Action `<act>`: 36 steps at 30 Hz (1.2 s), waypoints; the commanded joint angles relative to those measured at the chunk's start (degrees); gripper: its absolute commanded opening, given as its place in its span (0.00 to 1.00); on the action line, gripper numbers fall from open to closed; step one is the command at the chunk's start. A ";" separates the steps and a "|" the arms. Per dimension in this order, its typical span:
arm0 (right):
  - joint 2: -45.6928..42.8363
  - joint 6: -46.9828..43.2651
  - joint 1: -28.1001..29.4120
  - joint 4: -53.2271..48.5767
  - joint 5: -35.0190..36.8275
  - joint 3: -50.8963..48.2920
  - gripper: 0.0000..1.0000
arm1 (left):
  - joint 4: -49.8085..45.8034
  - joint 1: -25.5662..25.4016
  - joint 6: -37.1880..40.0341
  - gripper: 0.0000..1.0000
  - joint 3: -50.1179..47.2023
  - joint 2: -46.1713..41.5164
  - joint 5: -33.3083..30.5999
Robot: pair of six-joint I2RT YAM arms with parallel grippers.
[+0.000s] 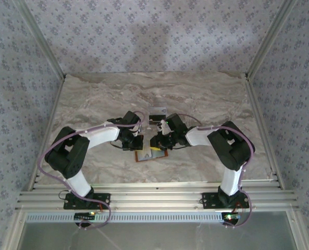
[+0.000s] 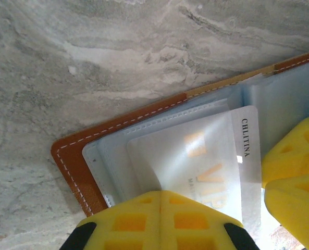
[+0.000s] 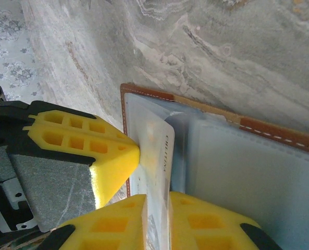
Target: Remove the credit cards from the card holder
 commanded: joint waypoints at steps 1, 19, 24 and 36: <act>1.59 2.08 2.11 6.78 -4.43 0.87 0.18 | -2.53 -0.22 0.05 0.05 -1.26 2.37 -3.57; -3.03 -3.34 -0.60 -5.01 1.05 -0.39 0.05 | -3.59 -0.25 0.51 0.04 -1.50 1.95 -5.05; -4.89 -6.68 -2.20 -11.19 2.75 -0.48 0.05 | -3.93 -0.12 0.44 0.04 -1.41 2.11 -5.60; -12.13 -10.91 -4.25 -19.88 8.93 1.03 0.00 | -4.98 -0.09 1.55 0.05 0.20 0.87 -6.61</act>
